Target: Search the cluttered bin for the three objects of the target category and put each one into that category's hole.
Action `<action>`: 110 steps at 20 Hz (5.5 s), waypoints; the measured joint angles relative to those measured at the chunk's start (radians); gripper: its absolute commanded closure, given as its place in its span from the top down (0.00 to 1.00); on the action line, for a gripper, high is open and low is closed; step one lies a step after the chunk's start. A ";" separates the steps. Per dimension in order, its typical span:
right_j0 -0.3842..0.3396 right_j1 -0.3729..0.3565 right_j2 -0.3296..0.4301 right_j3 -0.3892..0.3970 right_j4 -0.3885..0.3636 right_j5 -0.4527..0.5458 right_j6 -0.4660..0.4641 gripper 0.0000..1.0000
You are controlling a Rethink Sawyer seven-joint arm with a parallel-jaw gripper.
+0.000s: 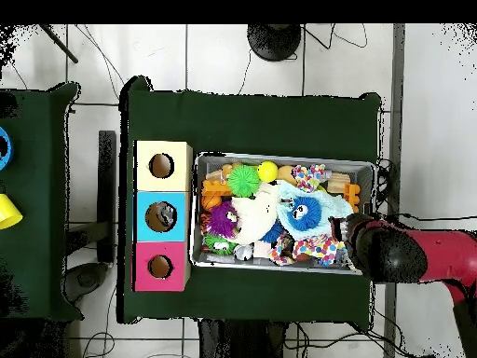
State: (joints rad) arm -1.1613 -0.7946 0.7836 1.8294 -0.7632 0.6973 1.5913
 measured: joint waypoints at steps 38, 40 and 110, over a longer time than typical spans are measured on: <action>-0.116 0.006 -0.004 0.126 -0.003 -0.055 0.000 1.00; -0.122 0.011 -0.004 0.126 -0.003 -0.055 0.000 1.00; -0.234 0.019 0.003 0.126 0.022 -0.093 0.000 1.00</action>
State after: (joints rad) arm -1.3957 -0.7755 0.7869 1.9558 -0.7408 0.6045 1.5913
